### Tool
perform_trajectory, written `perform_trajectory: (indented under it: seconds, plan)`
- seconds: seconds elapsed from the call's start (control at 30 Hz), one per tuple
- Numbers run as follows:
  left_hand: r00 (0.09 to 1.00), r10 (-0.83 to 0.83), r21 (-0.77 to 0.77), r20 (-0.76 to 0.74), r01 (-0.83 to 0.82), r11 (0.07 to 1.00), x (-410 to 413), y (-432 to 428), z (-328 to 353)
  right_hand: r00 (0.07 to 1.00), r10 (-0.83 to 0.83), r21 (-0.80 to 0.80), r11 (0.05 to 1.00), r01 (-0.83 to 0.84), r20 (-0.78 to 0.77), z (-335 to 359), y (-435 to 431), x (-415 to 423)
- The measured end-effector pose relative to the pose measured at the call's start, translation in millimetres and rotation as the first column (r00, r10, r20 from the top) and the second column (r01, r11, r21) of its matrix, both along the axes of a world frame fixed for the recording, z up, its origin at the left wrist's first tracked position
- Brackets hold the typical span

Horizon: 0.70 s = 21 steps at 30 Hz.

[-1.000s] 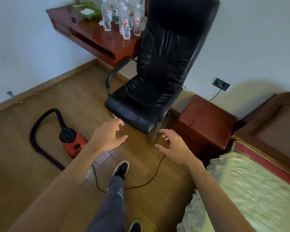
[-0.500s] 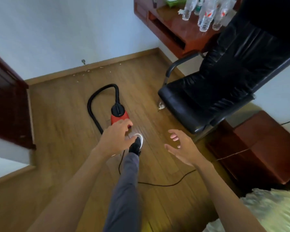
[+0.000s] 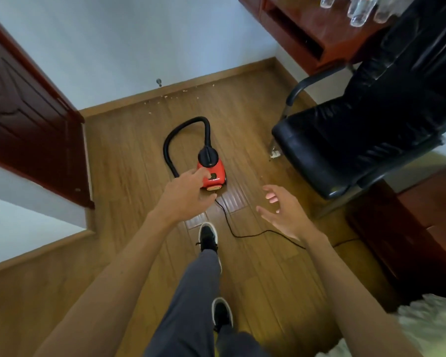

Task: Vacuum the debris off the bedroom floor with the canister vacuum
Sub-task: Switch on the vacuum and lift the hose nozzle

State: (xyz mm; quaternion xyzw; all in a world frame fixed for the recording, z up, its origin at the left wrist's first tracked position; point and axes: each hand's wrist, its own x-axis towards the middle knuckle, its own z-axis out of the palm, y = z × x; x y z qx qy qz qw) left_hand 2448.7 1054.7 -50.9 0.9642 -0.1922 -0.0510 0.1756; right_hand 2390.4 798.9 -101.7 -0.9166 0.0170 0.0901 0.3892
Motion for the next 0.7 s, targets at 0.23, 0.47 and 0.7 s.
perform_trajectory:
  seconds: [0.23,0.47,0.7]
  plan:
    - [0.999,-0.014,0.029,-0.047,0.016,0.999,6,-3,-11,0.998,0.064,-0.084,0.994,-0.063,0.009,4,-2,3]
    - [0.998,0.006,0.065,-0.068,-0.002,0.998,38,1,-21,0.995,0.1,-0.141,0.985,-0.101,-0.014,2,4,39]
    - [0.993,0.071,0.046,-0.091,-0.067,0.997,104,4,-36,0.985,0.167,-0.227,0.958,-0.174,-0.049,-3,6,122]
